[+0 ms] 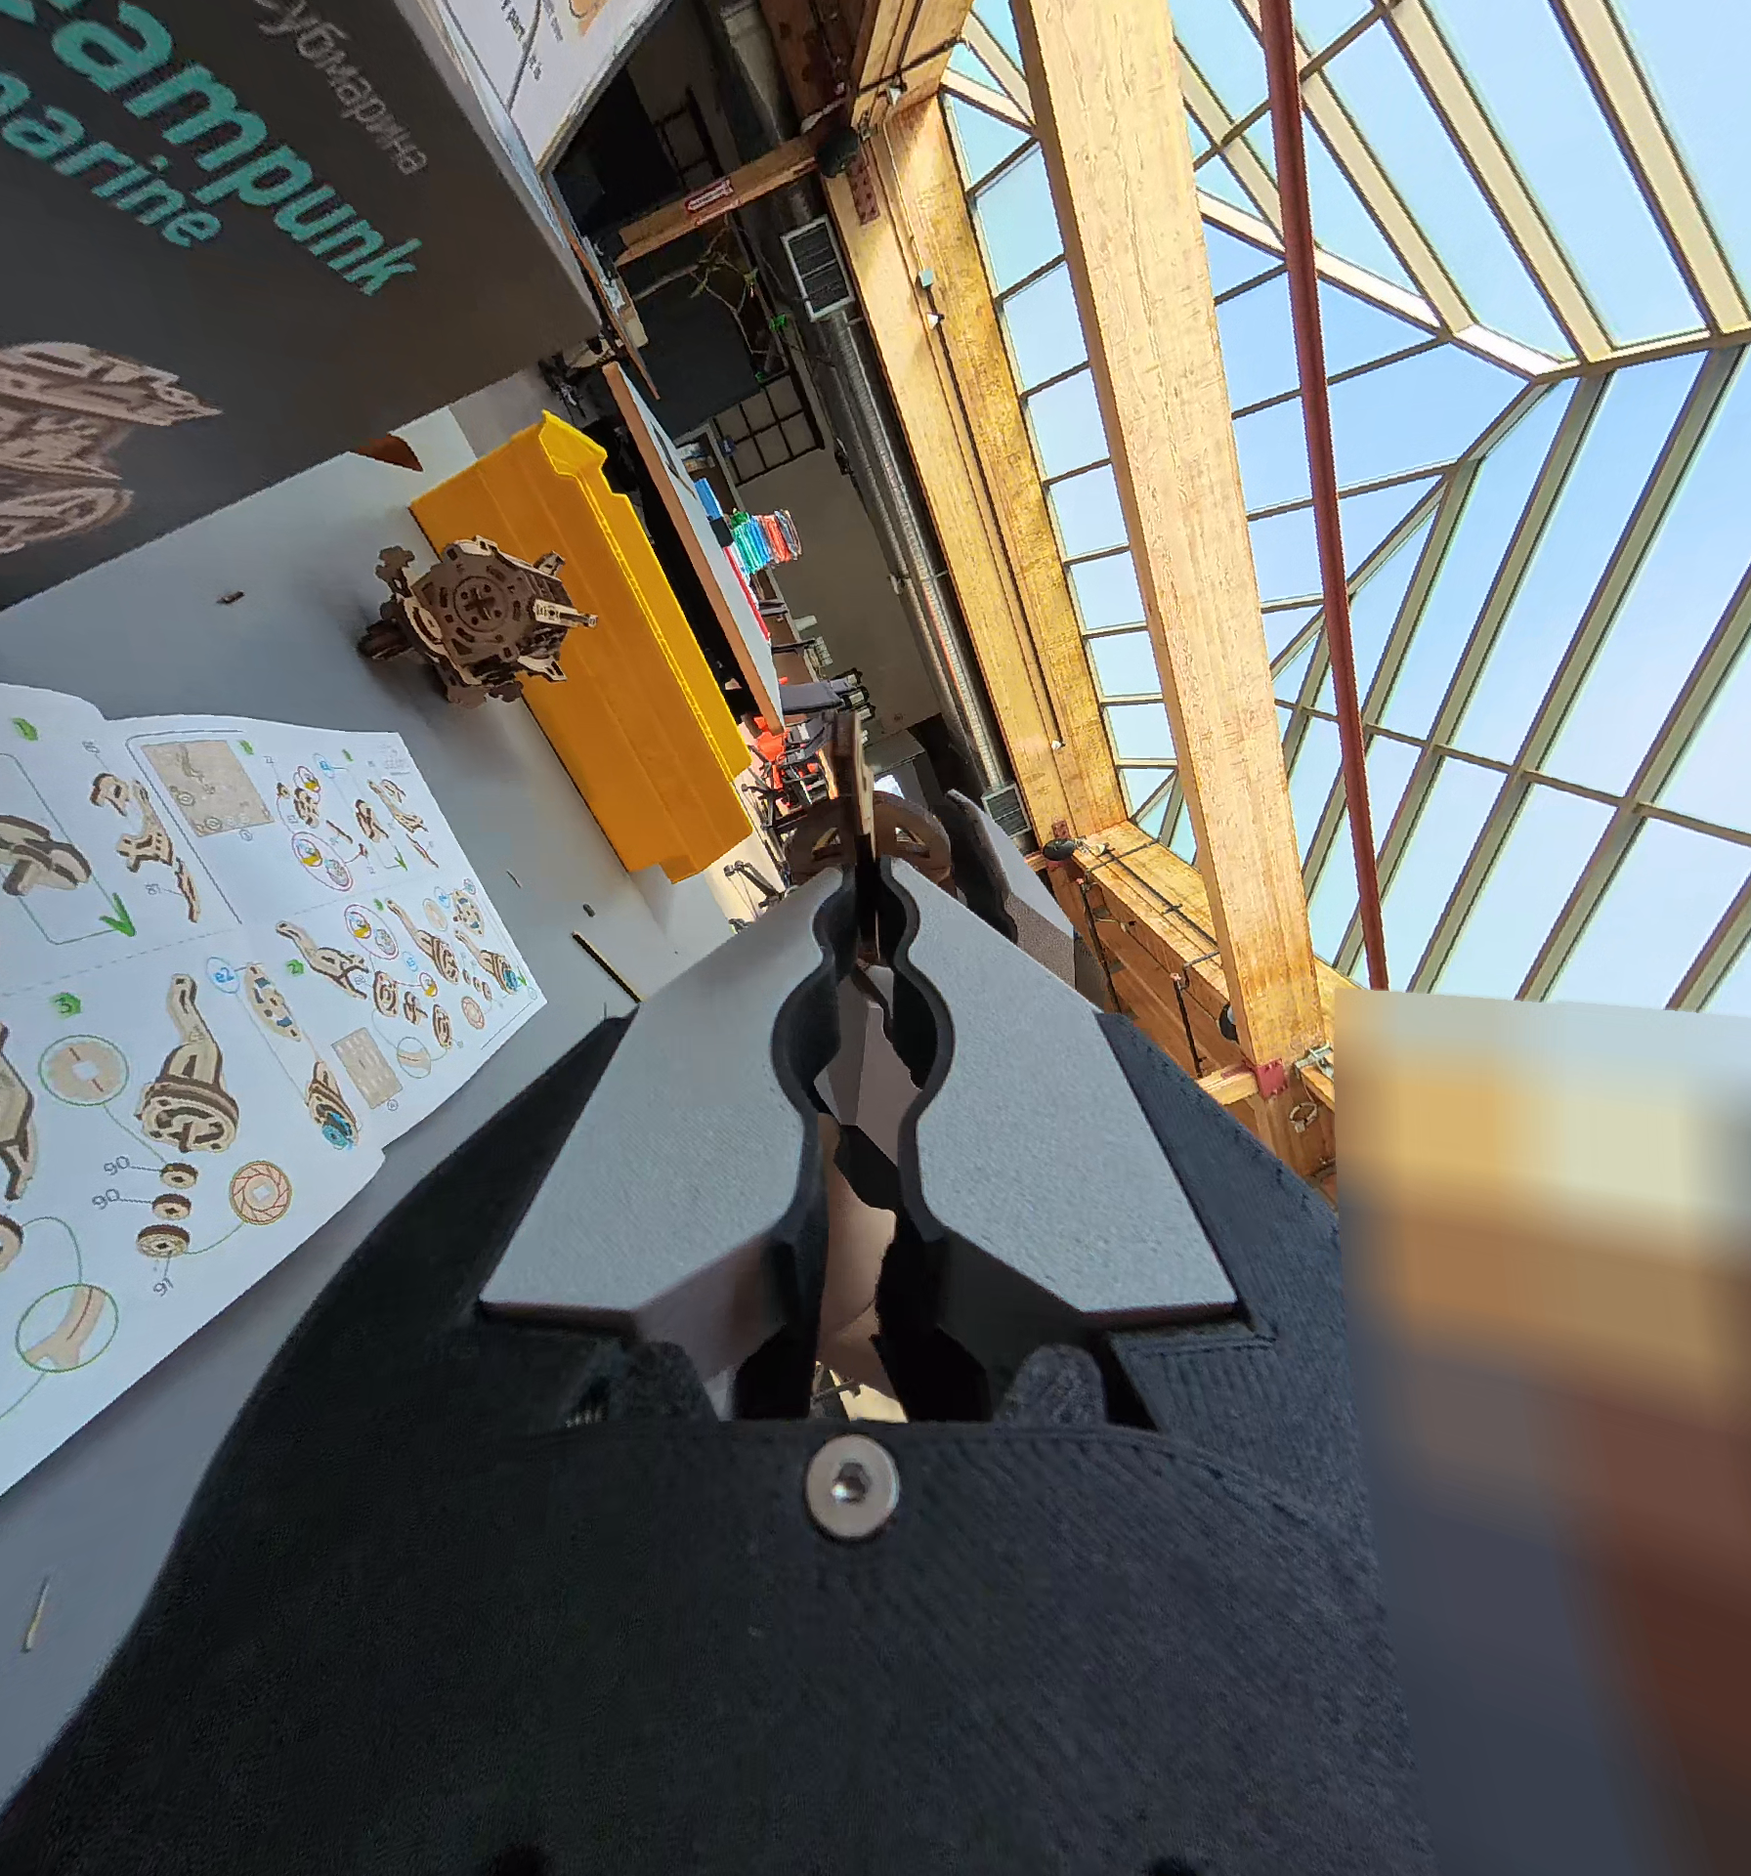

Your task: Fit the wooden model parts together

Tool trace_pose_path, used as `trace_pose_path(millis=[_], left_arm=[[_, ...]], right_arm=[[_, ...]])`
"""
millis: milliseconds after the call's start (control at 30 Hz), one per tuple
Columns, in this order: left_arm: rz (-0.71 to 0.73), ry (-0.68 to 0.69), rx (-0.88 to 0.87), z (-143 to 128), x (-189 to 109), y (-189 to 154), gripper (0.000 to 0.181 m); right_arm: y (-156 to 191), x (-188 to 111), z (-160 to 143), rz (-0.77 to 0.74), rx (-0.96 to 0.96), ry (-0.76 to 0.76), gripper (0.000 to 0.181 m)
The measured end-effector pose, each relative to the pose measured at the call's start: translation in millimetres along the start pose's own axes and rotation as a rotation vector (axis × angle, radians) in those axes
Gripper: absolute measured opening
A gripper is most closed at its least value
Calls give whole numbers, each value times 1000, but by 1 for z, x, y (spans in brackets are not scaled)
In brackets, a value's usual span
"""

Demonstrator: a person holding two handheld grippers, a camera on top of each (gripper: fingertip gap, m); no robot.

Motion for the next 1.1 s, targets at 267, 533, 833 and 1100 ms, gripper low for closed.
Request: trace_pose_path(millis=[267,533,833,1100], left_arm=[[-13,-8,-10,1,-1,0,0],[-57,-20,-51,1,-1,-2,0],[-59,-12,-53,0,1,-3,0],[-58,-2,-58,-3,3,-1,0]], right_arm=[[-1,-2,3,23,41,-40,34],[-4,-3,3,34,90,-64,34],[-5,-3,3,49,91,-72,34],[-3,-2,1,47,71,-61,34]])
Point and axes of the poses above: each gripper's, where its closed fingertips meet, x out along the fingers, z out of its top, y = z × x across the jaws, the point moved 1 cm from there along -x, back along the fingers, and after that the axes turned 8 degrees about x, right-handed, at the moved point
